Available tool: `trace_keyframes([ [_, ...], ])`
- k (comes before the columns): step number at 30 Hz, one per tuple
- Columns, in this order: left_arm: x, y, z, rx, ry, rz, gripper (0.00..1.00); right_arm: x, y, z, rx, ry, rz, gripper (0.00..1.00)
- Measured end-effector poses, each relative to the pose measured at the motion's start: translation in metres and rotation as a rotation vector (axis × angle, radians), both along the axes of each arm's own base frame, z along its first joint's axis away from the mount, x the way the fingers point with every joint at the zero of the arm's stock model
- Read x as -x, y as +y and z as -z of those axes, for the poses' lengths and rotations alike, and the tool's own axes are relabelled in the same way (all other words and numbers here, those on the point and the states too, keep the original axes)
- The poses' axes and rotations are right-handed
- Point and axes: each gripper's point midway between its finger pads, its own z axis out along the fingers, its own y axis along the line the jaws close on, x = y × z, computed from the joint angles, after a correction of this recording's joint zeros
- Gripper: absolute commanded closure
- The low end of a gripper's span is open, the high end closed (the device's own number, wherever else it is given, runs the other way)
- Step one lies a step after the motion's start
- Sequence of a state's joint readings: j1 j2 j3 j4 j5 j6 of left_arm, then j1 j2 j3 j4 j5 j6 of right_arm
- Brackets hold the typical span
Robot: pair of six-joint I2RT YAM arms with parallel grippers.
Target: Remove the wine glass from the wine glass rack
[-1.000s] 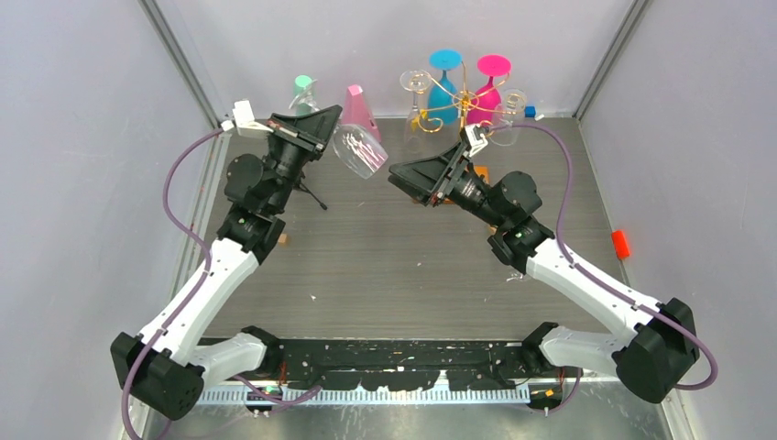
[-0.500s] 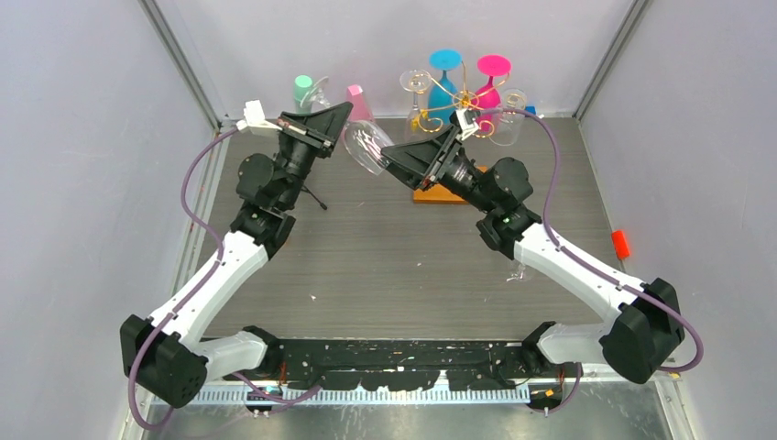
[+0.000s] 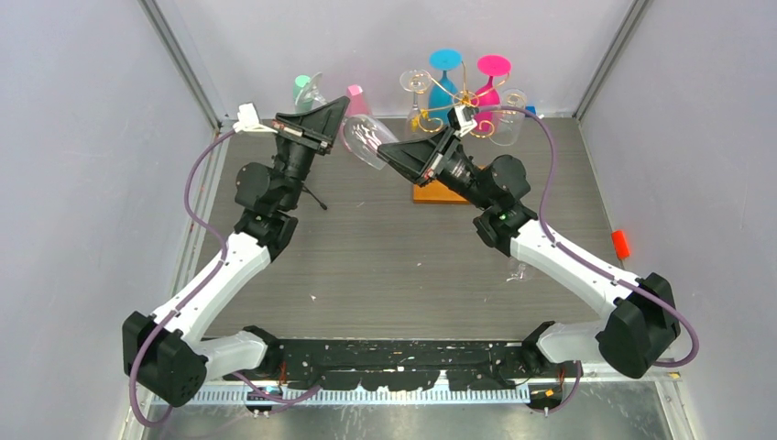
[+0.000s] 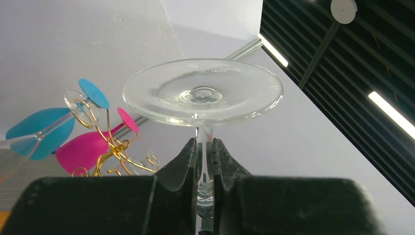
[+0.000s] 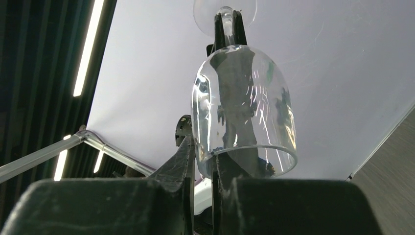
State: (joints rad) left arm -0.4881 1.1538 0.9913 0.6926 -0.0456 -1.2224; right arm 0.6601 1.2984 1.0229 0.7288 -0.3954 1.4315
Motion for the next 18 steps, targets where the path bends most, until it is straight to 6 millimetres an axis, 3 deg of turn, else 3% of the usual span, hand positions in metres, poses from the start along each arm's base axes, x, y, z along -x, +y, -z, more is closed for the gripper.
trace_keyframes([
  [6,0.002,-0.005,0.008,-0.021,-0.009,0.01,0.45,-0.004,-0.003,-0.005,-0.021,-0.008,0.028,1.0],
  [9,0.007,-0.009,0.009,-0.041,-0.026,0.027,0.31,-0.007,-0.002,-0.002,-0.016,0.002,0.034,1.0],
  [13,0.015,-0.007,0.012,-0.056,-0.049,0.03,0.2,-0.011,-0.002,0.0,-0.016,0.01,0.05,1.0],
  [18,0.029,-0.002,0.021,-0.098,-0.073,0.016,0.16,-0.015,-0.003,0.0,-0.013,0.006,0.079,1.0],
])
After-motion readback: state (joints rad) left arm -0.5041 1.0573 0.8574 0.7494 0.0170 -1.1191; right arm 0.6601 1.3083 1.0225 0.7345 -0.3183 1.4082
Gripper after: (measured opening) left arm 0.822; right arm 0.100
